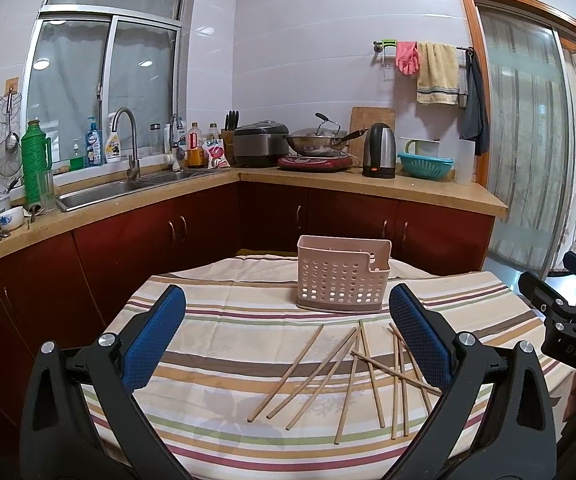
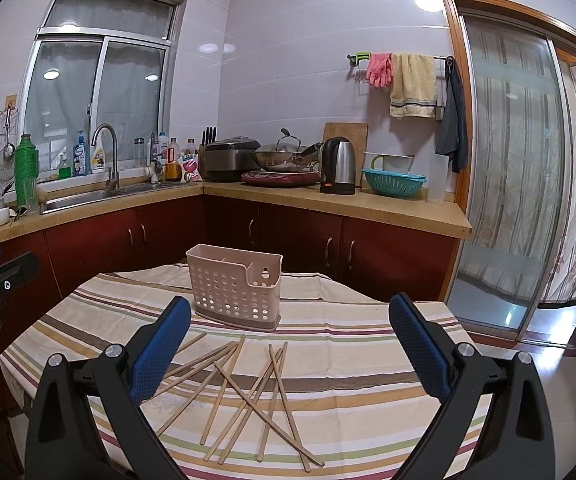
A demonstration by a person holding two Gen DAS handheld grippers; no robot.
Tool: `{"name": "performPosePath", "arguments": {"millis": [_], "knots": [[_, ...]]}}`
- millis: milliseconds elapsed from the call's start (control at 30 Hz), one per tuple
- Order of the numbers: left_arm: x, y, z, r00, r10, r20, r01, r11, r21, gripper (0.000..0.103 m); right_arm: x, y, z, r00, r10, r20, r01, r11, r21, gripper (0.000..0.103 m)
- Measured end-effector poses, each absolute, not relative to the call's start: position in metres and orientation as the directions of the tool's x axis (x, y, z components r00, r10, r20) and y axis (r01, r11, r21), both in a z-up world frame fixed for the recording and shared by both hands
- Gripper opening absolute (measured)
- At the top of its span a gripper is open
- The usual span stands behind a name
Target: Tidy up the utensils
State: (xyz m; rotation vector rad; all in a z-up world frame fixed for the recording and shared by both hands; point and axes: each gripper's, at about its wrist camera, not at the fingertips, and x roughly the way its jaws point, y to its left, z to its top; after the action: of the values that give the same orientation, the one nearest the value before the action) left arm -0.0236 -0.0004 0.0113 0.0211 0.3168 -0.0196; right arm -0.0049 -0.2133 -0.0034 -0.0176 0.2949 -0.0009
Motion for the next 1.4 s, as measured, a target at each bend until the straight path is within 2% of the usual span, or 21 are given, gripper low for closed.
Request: {"name": "performPosePath", "arguments": {"millis": [1400], "knots": [[-0.0196, 0.0055, 0.0089, 0.951, 0.004, -0.308, 0.004, 1.0, 0.023, 0.099, -0.0031, -0.212, -0.0084, 0.957, -0.006, -0.292, 0.0, 1.0, -0.021, 0.097]]}}
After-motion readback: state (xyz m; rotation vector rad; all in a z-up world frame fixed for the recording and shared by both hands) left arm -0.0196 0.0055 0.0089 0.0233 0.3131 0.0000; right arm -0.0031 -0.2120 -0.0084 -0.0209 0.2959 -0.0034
